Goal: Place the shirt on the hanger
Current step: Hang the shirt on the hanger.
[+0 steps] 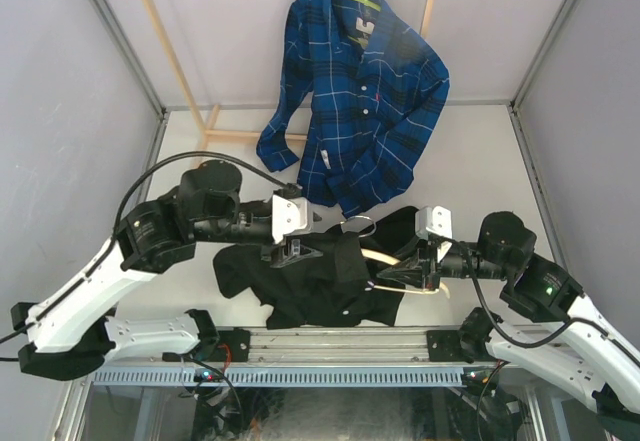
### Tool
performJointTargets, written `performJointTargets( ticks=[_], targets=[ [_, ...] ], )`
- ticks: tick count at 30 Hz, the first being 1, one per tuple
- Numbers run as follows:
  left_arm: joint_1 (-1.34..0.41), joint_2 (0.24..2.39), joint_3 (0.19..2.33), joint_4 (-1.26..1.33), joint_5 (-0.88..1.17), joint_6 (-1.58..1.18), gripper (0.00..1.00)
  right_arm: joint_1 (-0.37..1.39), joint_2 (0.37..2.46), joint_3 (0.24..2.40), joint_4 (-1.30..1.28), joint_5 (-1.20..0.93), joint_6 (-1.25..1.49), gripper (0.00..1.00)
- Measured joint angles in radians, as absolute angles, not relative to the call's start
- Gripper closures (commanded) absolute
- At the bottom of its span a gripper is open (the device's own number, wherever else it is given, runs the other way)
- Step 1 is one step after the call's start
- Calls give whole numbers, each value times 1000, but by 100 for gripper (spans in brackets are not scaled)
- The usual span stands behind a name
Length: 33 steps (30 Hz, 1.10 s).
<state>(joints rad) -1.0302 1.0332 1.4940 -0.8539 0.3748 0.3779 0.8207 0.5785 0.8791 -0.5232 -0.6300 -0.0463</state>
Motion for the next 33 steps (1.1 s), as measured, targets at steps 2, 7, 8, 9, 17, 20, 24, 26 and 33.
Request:
performJointTargets(
  ticks=[2,7,8,9,17,20,24,26,33],
  targets=[
    [-1030,1053,1494,-853,404,372,48,821,580,879,-521,-631,-46,100],
    [-1030,1119,1494,-861,471,353,64,822,591,879,-511,-636,-46,100],
    [-1030,1133,1494,-867,483,352,65,823,595,879,-511,-635,-45,100],
    [-1031,1140,1494,-870,488,351,67,823,598,879,-510,-634,-45,100],
    [-1032,1151,1494,-879,510,353,50,827,604,879,-508,-621,-46,100],
    [-1032,1149,1494,-879,506,351,50,827,597,879,-508,-614,-46,100],
    [-1032,1133,1492,-887,489,351,54,827,584,879,-509,-605,-46,100],
    [-1032,1114,1485,-892,468,351,54,827,576,879,-513,-603,-46,100],
    [-1032,1047,1442,-896,397,351,58,827,559,879,-523,-607,-46,100]
  ],
)
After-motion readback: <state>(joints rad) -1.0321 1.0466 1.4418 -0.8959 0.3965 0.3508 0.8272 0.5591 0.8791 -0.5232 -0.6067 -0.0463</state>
